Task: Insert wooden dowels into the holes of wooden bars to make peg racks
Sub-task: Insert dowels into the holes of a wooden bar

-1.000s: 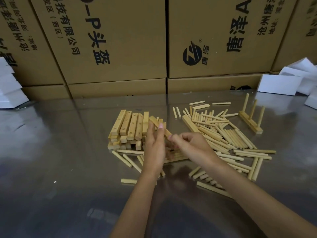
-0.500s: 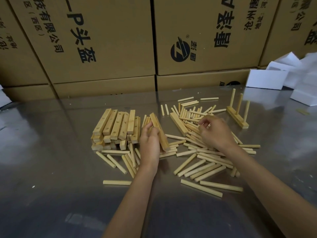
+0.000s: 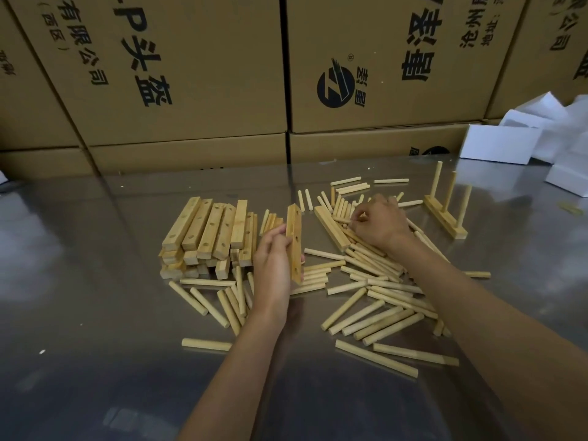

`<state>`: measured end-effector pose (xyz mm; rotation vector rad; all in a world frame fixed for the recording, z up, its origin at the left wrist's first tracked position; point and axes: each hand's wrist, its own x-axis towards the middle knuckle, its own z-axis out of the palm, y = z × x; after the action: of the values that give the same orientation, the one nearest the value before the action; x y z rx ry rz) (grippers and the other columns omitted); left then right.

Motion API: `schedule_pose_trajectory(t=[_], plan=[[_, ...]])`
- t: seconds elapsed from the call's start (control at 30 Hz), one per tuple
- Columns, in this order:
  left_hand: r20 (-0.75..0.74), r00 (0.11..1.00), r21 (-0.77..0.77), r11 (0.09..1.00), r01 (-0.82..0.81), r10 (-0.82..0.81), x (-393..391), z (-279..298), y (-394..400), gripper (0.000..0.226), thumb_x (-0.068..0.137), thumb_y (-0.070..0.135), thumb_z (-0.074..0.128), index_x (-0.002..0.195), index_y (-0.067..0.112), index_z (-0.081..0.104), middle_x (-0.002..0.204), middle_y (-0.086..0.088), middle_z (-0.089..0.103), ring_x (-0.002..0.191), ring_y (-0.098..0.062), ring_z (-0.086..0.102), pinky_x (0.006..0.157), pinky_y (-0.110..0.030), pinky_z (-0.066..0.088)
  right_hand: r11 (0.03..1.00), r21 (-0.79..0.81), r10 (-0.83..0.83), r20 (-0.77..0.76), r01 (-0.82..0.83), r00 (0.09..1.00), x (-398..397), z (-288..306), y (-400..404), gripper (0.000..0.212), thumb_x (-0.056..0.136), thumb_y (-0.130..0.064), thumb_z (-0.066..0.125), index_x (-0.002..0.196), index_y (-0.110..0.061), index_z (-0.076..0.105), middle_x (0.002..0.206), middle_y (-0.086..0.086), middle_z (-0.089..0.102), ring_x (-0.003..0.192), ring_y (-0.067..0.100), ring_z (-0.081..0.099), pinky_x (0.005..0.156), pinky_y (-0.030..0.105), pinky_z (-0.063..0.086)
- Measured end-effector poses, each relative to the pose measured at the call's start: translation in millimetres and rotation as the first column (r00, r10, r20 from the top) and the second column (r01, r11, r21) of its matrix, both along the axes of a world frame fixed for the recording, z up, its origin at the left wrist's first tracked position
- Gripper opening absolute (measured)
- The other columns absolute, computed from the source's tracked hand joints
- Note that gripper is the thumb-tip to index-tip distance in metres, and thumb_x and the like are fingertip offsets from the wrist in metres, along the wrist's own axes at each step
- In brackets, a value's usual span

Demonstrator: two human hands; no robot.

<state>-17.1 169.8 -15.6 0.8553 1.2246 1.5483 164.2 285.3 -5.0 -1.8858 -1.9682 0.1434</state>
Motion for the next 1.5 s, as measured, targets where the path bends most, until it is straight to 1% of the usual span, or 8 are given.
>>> schedule_pose_trajectory(t=[0.2,0.43,0.53,0.63,0.93,1.13,1.37,1.5], plan=[[0.018,0.995,-0.042,0.995,0.094,-0.094,-4,8,-6,0.021,0.099,0.032,0.058,0.094,0.049,0.069,0.072,0.000,0.069,0.060,-0.013,0.058,0.054,-0.026,0.039,0.987,0.156,0.096,-0.341,-0.045,0.935,0,9,-34,0.001,0.092,-0.022,0.066,0.093,-0.021,0.066,0.103,-0.002,0.059,0.104,0.019,0.051,0.086,0.031,0.042],[0.157,0.934,0.019,0.946,0.323,-0.321,-15,21,-24,0.037,0.097,0.022,0.052,0.132,0.036,0.054,0.085,-0.001,0.072,0.055,-0.011,0.055,0.048,-0.024,0.037,0.965,0.018,0.163,-0.820,-0.261,0.548,-12,31,-120,0.008,0.099,-0.012,0.057,0.102,-0.019,0.059,0.081,0.000,0.074,0.072,0.012,0.068,0.062,0.028,0.056],[0.217,0.898,0.064,0.924,0.377,-0.382,-25,24,-31,0.049,0.092,0.015,0.041,0.138,0.027,0.051,0.077,-0.005,0.064,0.045,-0.015,0.047,0.038,-0.021,0.034,0.914,-0.027,0.069,-0.973,-0.404,0.220,-19,34,-141,0.018,0.103,-0.011,0.048,0.116,-0.014,0.060,0.096,0.007,0.076,0.082,0.019,0.073,0.074,0.030,0.059],[0.229,0.881,0.068,0.909,0.410,-0.415,-32,18,-39,0.051,0.090,0.015,0.037,0.136,0.025,0.054,0.069,-0.008,0.057,0.040,-0.016,0.043,0.034,-0.023,0.035,0.911,-0.012,0.039,-0.993,-0.412,0.114,-24,34,-149,0.023,0.106,-0.014,0.041,0.115,-0.008,0.061,0.102,0.008,0.076,0.093,0.022,0.073,0.082,0.035,0.056],[0.017,0.846,-0.032,0.845,0.534,-0.533,-18,21,-47,0.022,0.101,0.043,0.050,0.120,0.041,0.061,0.063,-0.006,0.056,0.036,-0.016,0.046,0.034,-0.021,0.038,0.959,0.126,0.166,-0.976,-0.255,0.141,-28,33,-162,0.005,0.094,-0.021,0.065,0.096,-0.018,0.062,0.077,-0.004,0.069,0.074,0.011,0.062,0.076,0.029,0.051],[-0.009,0.877,0.032,0.876,0.481,-0.481,-14,24,-47,0.019,0.103,0.036,0.048,0.115,0.033,0.062,0.070,-0.009,0.061,0.037,-0.016,0.050,0.034,-0.022,0.040,0.925,0.244,0.366,-0.779,-0.292,0.509,-28,30,-164,0.017,0.092,-0.004,0.064,0.099,-0.019,0.063,0.082,0.007,0.069,0.073,0.008,0.063,0.067,0.022,0.051],[-0.062,0.919,0.049,0.919,0.392,-0.389,-19,24,-50,0.018,0.103,0.035,0.050,0.111,0.035,0.066,0.071,-0.009,0.062,0.041,-0.017,0.049,0.038,-0.023,0.041,0.886,0.344,0.458,-0.535,-0.311,0.710,-31,21,-168,0.020,0.091,-0.010,0.062,0.100,-0.025,0.071,0.076,-0.017,0.062,0.060,0.002,0.053,0.053,0.010,0.037],[-0.166,0.921,0.041,0.930,0.365,-0.354,-19,24,-52,0.014,0.101,0.037,0.053,0.108,0.037,0.065,0.069,-0.008,0.061,0.043,-0.016,0.051,0.040,-0.024,0.042,0.830,0.442,0.494,-0.295,-0.342,0.818,-29,23,-168,0.017,0.089,-0.009,0.065,0.101,-0.018,0.072,0.089,-0.012,0.066,0.086,0.004,0.057,0.070,0.013,0.038]])
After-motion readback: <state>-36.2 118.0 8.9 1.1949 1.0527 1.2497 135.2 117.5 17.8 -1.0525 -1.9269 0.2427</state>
